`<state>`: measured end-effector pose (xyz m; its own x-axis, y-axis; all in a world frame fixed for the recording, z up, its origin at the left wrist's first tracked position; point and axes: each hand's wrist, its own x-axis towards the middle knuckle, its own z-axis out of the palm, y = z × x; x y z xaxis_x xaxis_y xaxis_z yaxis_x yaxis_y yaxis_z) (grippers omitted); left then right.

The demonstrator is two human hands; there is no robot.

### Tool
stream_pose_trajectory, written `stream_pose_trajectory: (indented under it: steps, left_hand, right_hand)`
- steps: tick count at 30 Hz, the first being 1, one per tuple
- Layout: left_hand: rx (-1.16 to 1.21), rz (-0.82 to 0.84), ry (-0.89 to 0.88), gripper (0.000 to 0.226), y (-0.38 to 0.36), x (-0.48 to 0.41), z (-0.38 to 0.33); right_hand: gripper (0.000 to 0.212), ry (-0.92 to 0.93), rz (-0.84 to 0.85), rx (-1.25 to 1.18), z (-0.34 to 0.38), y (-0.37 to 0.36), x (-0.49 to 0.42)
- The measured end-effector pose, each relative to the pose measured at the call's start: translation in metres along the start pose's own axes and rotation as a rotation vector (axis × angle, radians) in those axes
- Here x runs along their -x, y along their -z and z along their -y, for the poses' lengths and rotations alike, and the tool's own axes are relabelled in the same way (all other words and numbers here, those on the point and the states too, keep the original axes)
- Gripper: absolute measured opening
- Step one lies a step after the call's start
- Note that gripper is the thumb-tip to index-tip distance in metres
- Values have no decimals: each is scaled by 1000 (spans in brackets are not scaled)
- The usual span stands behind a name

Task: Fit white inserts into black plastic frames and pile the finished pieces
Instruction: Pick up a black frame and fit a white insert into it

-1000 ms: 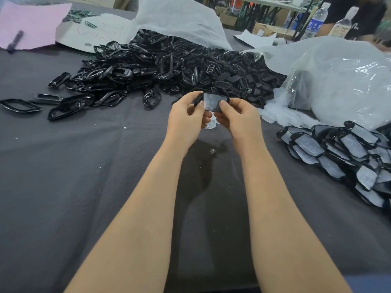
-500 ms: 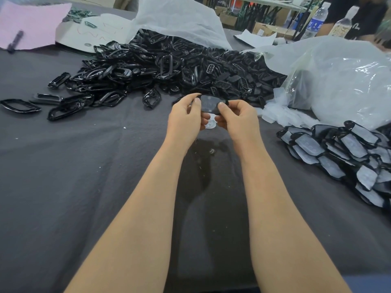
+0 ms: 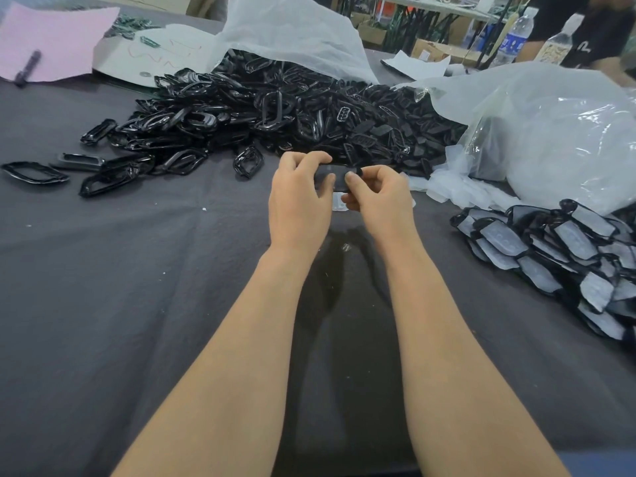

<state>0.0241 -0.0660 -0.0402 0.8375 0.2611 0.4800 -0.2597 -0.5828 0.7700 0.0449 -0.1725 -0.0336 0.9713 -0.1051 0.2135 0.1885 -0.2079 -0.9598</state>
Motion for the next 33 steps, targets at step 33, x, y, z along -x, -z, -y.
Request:
stream_pose_trajectory:
  steps: [33]
  left_hand:
    - [539,133,427,14,3,-10,7]
  right_hand:
    - [21,23,25,49,3,-1,2]
